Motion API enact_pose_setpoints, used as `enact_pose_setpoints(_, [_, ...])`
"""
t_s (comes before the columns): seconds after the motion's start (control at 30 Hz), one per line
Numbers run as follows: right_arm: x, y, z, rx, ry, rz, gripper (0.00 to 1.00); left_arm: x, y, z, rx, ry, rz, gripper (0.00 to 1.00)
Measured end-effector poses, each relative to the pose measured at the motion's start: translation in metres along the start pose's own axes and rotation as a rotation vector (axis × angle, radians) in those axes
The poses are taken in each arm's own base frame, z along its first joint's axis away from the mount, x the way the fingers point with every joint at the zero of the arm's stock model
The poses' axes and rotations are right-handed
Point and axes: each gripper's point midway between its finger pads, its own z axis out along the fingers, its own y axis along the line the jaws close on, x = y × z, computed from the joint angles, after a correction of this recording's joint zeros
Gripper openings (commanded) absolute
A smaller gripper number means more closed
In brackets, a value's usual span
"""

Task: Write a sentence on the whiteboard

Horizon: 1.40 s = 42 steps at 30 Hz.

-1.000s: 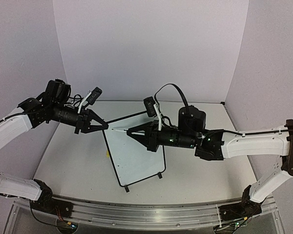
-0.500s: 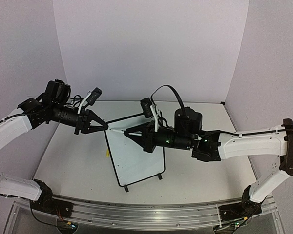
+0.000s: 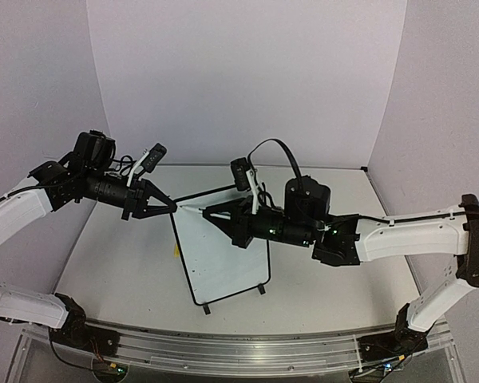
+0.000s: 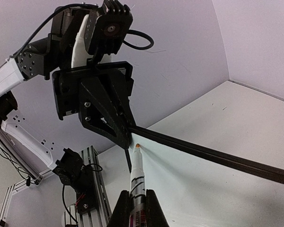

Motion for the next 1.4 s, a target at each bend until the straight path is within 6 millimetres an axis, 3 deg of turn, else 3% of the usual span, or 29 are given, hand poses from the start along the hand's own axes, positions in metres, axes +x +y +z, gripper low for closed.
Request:
enact_pose_setpoints(0.47, [-0.002, -0.004, 0.0, 0.046, -0.019, 0.0, 0.0, 0.0, 0.001, 0.0, -0.006, -0.001, -0.002, 0.02])
enact_pose_setpoints(0.83, [-0.009, -0.01, -0.012, 0.098, -0.054, -0.001, 0.0, 0.0, 0.001, 0.0, -0.006, -0.001, -0.003, 0.01])
enact_pose_setpoints(1.4, [0.001, -0.002, -0.012, 0.062, -0.003, -0.041, 0.0, 0.0, 0.0, 0.0, -0.005, -0.001, -0.002, 0.01])
